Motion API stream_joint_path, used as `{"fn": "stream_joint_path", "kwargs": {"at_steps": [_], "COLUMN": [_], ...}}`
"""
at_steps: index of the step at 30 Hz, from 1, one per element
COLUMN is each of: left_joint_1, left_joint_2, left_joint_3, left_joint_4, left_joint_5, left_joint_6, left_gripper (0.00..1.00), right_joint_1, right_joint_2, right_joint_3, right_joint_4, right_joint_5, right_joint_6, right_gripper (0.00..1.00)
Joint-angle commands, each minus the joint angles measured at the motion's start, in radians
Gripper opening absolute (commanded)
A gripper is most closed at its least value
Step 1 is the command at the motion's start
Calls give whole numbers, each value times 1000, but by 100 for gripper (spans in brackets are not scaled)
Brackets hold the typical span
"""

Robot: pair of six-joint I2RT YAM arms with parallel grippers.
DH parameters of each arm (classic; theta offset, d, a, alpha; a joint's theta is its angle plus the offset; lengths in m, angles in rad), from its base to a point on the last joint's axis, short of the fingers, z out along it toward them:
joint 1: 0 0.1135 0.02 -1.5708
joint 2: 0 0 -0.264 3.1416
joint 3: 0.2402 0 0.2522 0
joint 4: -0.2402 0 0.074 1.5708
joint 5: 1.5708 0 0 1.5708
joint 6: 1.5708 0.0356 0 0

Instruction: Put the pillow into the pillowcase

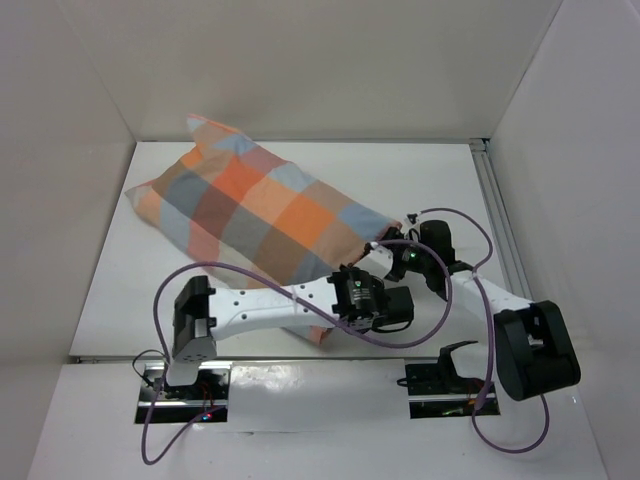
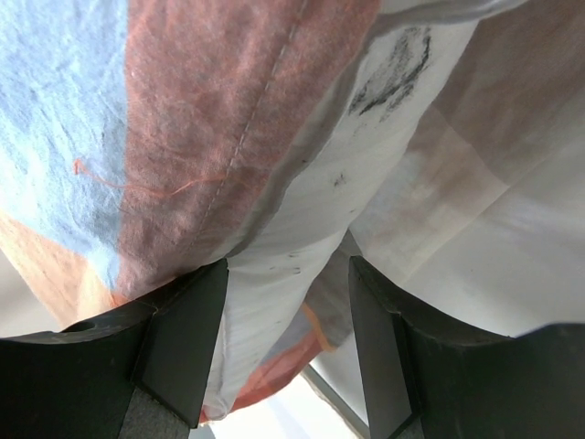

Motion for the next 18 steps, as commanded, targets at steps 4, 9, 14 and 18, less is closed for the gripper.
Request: {"fn": "stream_joint_path", "kwargs": {"at_steps": [4, 9, 14, 18], "left_joint_1": [10, 67, 86, 95], "left_joint_2": [-236, -356, -315, -284], "left_joint_3": [34, -15, 32, 71], "left_joint_4": [219, 403, 425, 425], "left_joint_5": [190, 434, 494, 520], "left_joint_6": [173, 285, 320, 330], "left_gripper": [0, 0, 0, 0], "right_joint_1": [-32, -53, -13, 91], "right_joint_2": [-129, -350, -386, -388], "right_joint_3": [1, -124, -234, -211], "right_joint_4": [-17, -16, 184, 107], "right_joint_5": [-35, -25, -70, 54], "right_joint_6": [-22, 27, 177, 151], "right_gripper": [65, 64, 36, 23]}}
